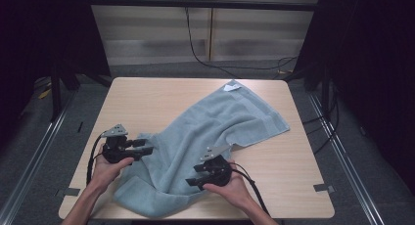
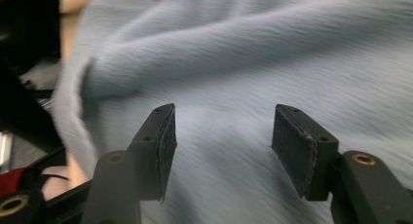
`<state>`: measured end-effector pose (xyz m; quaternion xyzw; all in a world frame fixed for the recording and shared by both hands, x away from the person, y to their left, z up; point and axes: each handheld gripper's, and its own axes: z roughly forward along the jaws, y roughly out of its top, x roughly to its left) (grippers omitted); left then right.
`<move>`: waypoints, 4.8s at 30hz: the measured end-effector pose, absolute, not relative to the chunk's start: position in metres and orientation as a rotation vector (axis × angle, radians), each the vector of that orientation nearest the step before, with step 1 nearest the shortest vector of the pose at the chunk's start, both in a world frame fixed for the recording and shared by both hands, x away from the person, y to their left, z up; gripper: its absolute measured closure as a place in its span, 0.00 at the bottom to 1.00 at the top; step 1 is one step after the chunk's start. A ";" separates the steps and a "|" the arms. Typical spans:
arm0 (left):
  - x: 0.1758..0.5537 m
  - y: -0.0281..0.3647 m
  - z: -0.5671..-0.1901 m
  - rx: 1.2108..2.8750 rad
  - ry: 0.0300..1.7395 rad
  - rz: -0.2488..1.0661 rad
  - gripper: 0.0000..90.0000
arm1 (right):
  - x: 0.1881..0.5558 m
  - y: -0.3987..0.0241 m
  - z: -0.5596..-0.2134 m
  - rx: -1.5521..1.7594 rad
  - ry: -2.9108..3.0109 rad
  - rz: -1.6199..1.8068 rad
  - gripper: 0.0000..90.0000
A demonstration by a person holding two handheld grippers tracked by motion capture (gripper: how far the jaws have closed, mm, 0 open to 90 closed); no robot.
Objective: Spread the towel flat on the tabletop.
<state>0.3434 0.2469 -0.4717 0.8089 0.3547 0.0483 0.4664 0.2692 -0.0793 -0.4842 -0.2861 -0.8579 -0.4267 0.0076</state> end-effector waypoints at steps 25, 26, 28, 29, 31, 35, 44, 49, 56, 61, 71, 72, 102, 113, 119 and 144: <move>0.339 0.254 -0.485 2.019 0.917 0.093 0.97 | 0.242 -0.149 -0.498 -0.959 -2.830 -1.237 0.54; 0.334 0.251 -0.483 2.018 0.908 0.061 0.97 | 0.241 -0.156 -0.497 -0.981 -2.842 -1.218 0.54; 0.321 0.242 -0.480 2.034 0.861 0.018 0.96 | 0.239 -0.168 -0.496 -1.029 -2.870 -1.189 0.54; 0.313 0.238 -0.480 2.049 0.835 -0.010 0.96 | 0.238 -0.173 -0.495 -1.055 -2.899 -1.166 0.54; 0.301 0.233 -0.482 2.055 0.821 -0.035 0.93 | 0.239 -0.182 -0.494 -1.108 -2.892 -1.156 0.54; 0.296 0.230 -0.473 2.014 0.763 -0.016 0.78 | 0.238 -0.185 -0.485 -1.124 -2.792 -1.256 0.55; 0.340 0.207 -0.492 2.149 0.884 0.083 0.57 | 0.240 -0.097 -0.468 -0.703 -2.627 -1.363 0.67; 0.347 0.211 -0.499 2.168 0.884 0.110 0.91 | 0.238 -0.063 -0.483 -0.574 -2.608 -1.268 0.65; 0.350 0.219 -0.495 2.110 0.875 0.091 1.00 | 0.236 -0.060 -0.498 -0.594 -2.692 -1.224 0.56; 0.353 0.228 -0.490 2.033 0.924 0.083 1.00 | 0.229 -0.068 -0.500 -0.588 -2.704 -1.233 0.65; 0.339 0.188 -0.495 2.150 0.795 0.024 0.51 | 0.204 -0.100 -0.497 -0.590 -2.651 -1.221 0.95; 0.338 0.182 -0.497 2.177 0.767 0.014 0.50 | 0.202 -0.103 -0.496 -0.595 -2.641 -1.234 0.95; 0.345 0.222 -0.477 1.985 0.904 0.120 0.98 | 0.158 -0.176 -0.491 -0.794 -2.589 -1.301 1.00; 0.342 0.218 -0.479 2.038 0.888 0.142 0.98 | 0.204 -0.170 -0.481 -1.014 -2.678 -1.367 0.80; 0.316 0.236 -0.481 2.050 0.863 0.068 0.98 | 0.196 -0.195 -0.498 -1.129 -2.699 -1.261 0.77; 0.353 0.153 -0.501 2.195 0.761 0.101 0.73 | 0.278 -0.235 -0.490 -1.618 -2.754 -1.303 0.66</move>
